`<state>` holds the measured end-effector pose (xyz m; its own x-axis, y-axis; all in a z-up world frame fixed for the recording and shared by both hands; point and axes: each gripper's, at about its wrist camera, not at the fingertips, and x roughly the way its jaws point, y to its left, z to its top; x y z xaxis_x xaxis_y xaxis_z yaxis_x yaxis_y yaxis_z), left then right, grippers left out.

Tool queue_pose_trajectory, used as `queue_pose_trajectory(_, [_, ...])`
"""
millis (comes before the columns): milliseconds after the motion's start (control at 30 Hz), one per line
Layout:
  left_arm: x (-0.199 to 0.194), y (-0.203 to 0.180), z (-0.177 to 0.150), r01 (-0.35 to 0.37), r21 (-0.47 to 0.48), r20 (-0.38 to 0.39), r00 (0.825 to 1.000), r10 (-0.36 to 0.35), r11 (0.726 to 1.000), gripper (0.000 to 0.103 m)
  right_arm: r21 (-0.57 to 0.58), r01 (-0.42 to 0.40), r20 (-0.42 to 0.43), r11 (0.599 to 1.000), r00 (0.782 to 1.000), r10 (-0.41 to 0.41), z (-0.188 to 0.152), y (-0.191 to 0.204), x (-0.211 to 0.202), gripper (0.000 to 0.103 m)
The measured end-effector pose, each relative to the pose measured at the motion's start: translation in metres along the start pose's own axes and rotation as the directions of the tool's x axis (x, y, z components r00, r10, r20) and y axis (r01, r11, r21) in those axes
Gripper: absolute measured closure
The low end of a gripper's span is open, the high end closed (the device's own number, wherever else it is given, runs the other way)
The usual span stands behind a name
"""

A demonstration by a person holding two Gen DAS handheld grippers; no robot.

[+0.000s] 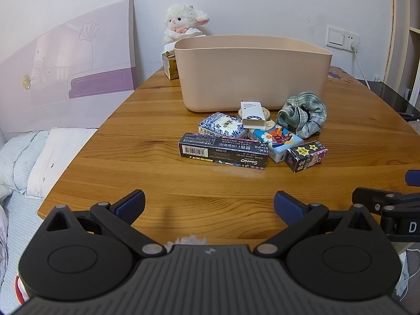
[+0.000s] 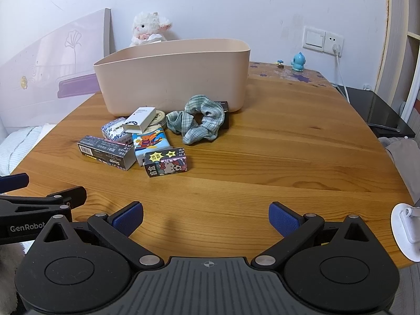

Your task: Organize objects

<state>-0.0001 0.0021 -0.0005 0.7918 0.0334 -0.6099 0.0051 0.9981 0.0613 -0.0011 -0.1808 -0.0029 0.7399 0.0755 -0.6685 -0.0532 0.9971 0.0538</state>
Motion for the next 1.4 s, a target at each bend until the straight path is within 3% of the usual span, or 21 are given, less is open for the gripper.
queue_pose_trajectory(567, [0.016, -0.007, 0.018, -0.013, -0.033, 0.023, 1.0, 0.013, 0.999, 0.0, -0.001, -0.008, -0.02, 1.0, 1.0, 0.008, 0.005, -0.007, 0.033, 0.0])
queue_pose_trajectory(800, [0.036, -0.007, 0.035, -0.056, -0.07, 0.019, 0.998, 0.057, 0.996, 0.0, -0.05, -0.051, -0.04, 0.997, 0.998, 0.049, 0.015, 0.005, 0.06, 0.0])
queue_pose_trajectory(933, [0.05, -0.007, 0.051, -0.123, -0.094, 0.043, 0.991, 0.128, 0.988, 0.0, -0.085, -0.051, -0.032, 0.995, 0.998, 0.048, 0.019, 0.013, 0.074, 0.0])
queue_pose_trajectory(1167, [0.09, -0.014, 0.067, -0.19, -0.09, -0.06, 0.981, 0.185, 0.978, 0.0, -0.098, -0.085, -0.015, 0.992, 0.996, 0.084, 0.029, 0.021, 0.091, 0.0])
queue_pose_trajectory(1400, [0.109, -0.005, 0.07, -0.146, -0.151, -0.131, 0.983, 0.127, 0.978, 0.0, -0.122, -0.073, -0.001, 0.99, 0.997, 0.074, 0.034, 0.03, 0.1, 0.0])
